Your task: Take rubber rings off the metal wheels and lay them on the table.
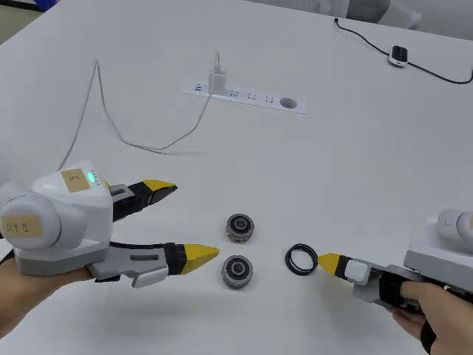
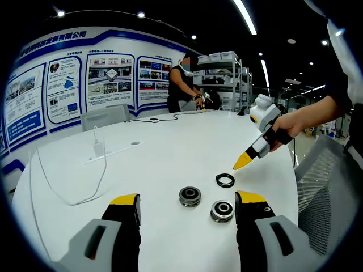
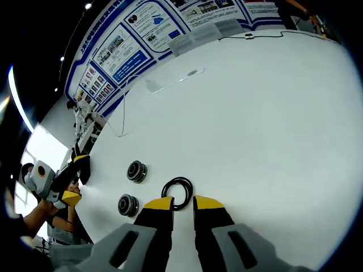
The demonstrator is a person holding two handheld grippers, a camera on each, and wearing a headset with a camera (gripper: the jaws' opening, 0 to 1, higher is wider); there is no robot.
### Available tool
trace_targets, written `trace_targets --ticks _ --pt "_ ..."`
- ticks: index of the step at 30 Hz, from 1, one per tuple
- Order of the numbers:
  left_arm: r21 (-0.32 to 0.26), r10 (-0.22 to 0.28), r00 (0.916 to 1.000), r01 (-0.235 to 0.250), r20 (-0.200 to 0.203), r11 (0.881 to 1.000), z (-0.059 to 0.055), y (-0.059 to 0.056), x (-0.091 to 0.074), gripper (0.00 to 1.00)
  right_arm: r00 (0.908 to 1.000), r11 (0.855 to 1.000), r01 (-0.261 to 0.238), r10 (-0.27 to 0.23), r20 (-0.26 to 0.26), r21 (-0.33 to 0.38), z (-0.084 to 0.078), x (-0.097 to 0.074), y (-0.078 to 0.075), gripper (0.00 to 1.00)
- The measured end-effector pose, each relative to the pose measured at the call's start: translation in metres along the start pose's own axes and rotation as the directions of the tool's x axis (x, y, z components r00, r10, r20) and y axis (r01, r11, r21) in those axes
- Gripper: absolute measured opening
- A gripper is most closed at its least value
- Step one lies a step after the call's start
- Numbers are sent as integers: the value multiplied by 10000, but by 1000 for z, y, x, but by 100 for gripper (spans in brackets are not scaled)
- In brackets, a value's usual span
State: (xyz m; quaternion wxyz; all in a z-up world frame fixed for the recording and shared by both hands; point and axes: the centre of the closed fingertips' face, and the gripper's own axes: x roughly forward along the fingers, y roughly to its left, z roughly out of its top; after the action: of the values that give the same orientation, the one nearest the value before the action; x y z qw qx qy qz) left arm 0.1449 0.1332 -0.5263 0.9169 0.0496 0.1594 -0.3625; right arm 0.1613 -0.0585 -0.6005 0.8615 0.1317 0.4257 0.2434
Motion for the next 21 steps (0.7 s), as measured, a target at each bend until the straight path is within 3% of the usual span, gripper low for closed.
trace_targets --ticks 2,4,7,10,12,18,21 --pt "-137 269 9995 -267 183 9995 5 4 -2 73 9995 9877 288 -306 -90 -1538 -3 -2 -5 20" --pt "-263 379 9989 -372 286 9990 8 5 -4 78 9995 9727 217 -158 276 -2309 1 -5 -1 21" --pt "-175 562 9978 -556 355 9983 12 6 -9 83 9967 9373 131 155 792 -3483 6 -14 7 23" --pt "-119 896 9956 -893 288 9959 13 10 -16 89 9927 8885 155 411 1131 -4586 10 -26 15 26" --pt "-154 1094 9936 -1090 277 9939 13 11 -21 95 9883 8682 135 638 1386 -4960 13 -33 21 29" --pt "-104 1345 9903 -1342 359 9909 15 7 -37 99 9776 8592 197 905 1898 -5113 15 -54 28 32" --pt "-16 1445 9890 -1446 316 9895 13 2 -45 100 9698 8691 105 1117 2170 -4945 13 -63 29 36"
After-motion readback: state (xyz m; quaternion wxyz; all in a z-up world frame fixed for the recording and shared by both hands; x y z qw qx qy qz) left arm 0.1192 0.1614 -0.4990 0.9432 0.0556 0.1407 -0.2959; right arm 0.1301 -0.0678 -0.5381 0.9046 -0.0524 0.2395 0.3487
